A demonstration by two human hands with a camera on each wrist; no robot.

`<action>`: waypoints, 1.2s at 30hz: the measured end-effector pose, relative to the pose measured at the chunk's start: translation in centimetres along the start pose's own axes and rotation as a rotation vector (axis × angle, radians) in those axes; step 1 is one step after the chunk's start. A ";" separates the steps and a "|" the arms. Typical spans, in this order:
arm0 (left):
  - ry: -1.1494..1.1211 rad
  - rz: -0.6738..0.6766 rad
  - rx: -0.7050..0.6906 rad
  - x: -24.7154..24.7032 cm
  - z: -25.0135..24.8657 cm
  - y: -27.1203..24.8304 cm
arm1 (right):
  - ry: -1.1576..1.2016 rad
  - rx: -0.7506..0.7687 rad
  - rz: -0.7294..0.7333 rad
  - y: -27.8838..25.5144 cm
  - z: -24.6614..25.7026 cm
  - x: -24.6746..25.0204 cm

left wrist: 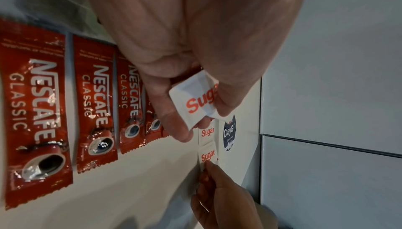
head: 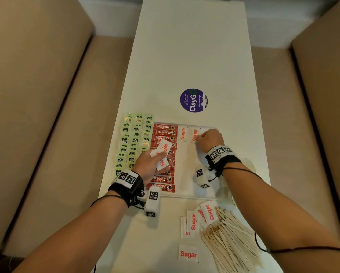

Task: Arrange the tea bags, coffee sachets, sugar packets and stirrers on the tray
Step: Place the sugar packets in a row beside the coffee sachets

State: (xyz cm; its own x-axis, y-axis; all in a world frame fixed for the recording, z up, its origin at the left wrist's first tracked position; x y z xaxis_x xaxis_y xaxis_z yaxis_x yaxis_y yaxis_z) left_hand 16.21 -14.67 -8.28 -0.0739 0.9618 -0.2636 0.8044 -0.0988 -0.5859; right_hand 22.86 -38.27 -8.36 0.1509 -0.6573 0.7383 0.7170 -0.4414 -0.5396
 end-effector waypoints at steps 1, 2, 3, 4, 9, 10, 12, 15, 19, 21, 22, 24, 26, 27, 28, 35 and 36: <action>0.000 0.000 -0.001 0.0 0.0 0.0 | 0.005 0.000 0.005 0.1 0.0 -0.1; 0.000 0.001 -0.003 0.1 0.0 0.0 | 0.009 0.001 0.009 0.2 0.1 -0.1; 0.000 0.002 -0.004 0.1 0.1 0.0 | 0.010 0.001 0.015 0.3 0.2 -0.2; 0.001 0.002 -0.004 0.1 0.1 0.1 | 0.010 0.002 0.020 0.3 0.2 -0.3; 0.005 0.007 -0.001 0.0 0.2 0.1 | -0.004 0.005 0.020 0.4 0.2 -0.5; 0.001 0.009 -0.001 -0.1 0.3 0.1 | -0.011 0.005 0.015 0.3 0.3 -0.5; -0.003 0.008 0.000 -0.1 0.3 0.1 | -0.020 0.012 0.005 0.3 0.3 -0.5; 0.003 0.011 0.001 -0.1 0.3 0.1 | -0.021 0.021 0.000 0.3 0.3 -0.5; 0.027 0.017 0.000 0.1 0.4 0.1 | -0.032 0.033 -0.005 0.4 0.2 -0.5; 0.041 0.024 -0.004 0.2 0.4 0.1 | -0.040 0.038 -0.016 0.3 0.2 -0.3; 0.047 0.027 -0.006 0.2 0.4 0.0 | -0.045 0.037 -0.022 0.3 0.2 -0.3; 0.054 0.032 -0.008 0.2 0.3 0.0 | -0.046 0.043 -0.029 0.3 0.2 -0.4; 0.063 0.043 -0.013 0.1 0.2 -0.2 | -0.036 0.052 -0.035 0.2 0.2 -0.4; 0.070 0.048 -0.016 0.1 0.2 -0.2 | -0.022 0.054 -0.050 0.1 0.1 -0.3; 0.077 0.055 -0.020 0.1 0.1 -0.3 | 0.002 0.055 -0.070 0.0 0.1 -0.2; 0.088 0.111 -0.040 -0.5 -0.2 -0.9 | 0.292 0.263 0.233 -6.1 1.6 -1.4; 0.074 0.115 -0.036 -0.7 -0.3 -1.0 | 0.321 0.287 0.286 -7.1 1.7 -1.9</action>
State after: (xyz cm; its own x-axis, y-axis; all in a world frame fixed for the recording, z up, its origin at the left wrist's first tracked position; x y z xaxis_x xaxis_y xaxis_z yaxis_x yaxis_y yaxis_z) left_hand 15.65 -15.18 -7.33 0.0625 0.9609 -0.2697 0.8256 -0.2016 -0.5270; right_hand 18.65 -32.91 -5.25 0.1841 -0.9013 0.3921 0.8423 -0.0609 -0.5355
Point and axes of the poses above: each hand's wrist, its own y-axis towards the middle knuckle, its own x-axis out of the back of the hand, z = x × y, the point moved 3 cm from there along y, towards the middle knuckle, and after that the axes turned 9 degrees about -x, right-handed, at the moved point
